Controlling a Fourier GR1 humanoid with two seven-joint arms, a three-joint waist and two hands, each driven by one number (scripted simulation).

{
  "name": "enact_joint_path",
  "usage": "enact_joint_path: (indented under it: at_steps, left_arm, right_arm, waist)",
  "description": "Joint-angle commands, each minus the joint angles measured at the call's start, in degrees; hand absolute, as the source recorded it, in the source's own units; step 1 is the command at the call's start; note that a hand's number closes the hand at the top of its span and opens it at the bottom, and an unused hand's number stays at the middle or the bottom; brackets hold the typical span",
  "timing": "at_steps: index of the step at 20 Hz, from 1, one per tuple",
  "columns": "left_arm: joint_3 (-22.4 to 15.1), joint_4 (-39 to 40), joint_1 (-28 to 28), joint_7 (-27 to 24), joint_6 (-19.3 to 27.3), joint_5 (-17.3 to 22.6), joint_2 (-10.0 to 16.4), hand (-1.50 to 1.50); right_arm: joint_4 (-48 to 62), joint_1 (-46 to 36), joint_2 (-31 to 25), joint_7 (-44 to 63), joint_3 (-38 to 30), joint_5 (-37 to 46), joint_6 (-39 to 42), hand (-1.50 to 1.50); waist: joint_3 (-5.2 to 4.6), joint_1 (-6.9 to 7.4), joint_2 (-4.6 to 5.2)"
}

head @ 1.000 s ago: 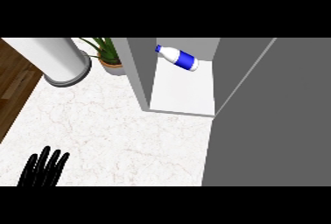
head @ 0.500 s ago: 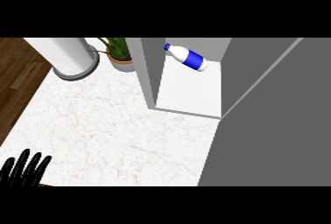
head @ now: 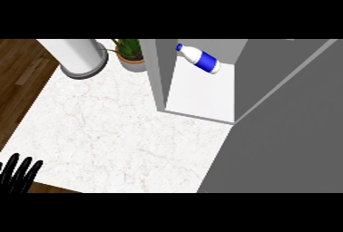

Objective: Pick up the bottled water, place it into the cabinet and close the cabinet

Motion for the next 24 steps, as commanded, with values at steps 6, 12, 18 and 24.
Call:
enact_joint_path:
  at_steps: [6, 12, 18, 24]
  left_arm:
    - [2.49, 0.25, -0.44, -0.37, -2.47, 0.98, 2.19, -1.5]
    - [2.95, -0.45, -0.28, 0.35, -3.66, 2.03, 2.79, -1.5]
    - [4.71, 0.5, -0.49, 0.53, -4.69, 3.17, 3.64, -1.5]
    - [5.7, 2.09, 1.35, 0.49, -5.38, 4.55, 3.53, -1.5]
  right_arm:
    - [5.8, -5.36, 8.16, 9.23, 1.21, -4.21, -3.09, 1.5]
    - [9.96, -6.82, 13.92, 12.49, 1.1, -12.01, -4.64, 1.5]
    - [17.4, -14.04, 18.72, 16.08, -2.52, -21.61, -3.12, 1.5]
    - [28.72, -24.44, 22.42, 17.45, -15.36, -23.48, -6.43, 1.5]
  waist:
    - [0.16, 1.1, 1.14]
    - [0.34, 1.63, 1.43]
    - [0.54, 1.76, 1.49]
    - [0.7, -0.56, 0.28]
